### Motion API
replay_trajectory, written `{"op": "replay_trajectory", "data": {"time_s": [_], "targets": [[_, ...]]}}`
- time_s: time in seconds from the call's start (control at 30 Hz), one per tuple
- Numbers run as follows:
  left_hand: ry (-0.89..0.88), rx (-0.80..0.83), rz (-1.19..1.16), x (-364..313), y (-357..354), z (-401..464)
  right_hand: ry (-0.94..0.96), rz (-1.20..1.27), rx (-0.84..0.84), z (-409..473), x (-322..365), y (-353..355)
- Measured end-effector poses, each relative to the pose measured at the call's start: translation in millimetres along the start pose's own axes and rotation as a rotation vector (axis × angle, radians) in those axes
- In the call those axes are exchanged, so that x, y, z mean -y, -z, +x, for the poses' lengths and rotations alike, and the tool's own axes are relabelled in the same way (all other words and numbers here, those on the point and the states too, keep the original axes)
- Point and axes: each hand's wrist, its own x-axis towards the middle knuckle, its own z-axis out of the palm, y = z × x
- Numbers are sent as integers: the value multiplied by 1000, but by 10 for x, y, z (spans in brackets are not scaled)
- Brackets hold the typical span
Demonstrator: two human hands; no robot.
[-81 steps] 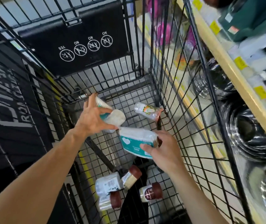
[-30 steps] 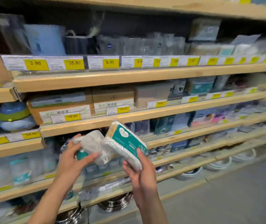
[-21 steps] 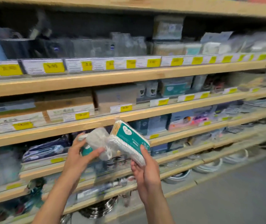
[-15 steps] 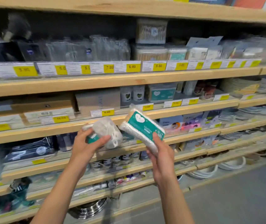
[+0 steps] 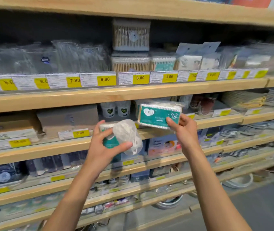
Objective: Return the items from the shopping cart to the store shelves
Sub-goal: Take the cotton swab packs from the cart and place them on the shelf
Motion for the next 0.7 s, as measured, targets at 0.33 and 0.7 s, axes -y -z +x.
{"op": "replay_trajectory", "data": {"time_s": [0.33, 0.7], "targets": [[68, -17, 77, -68, -581, -81, 242, -426, 109, 900, -170, 75], [230, -259, 6, -293, -1162, -187, 288, -540, -94, 925, -273, 169]]}}
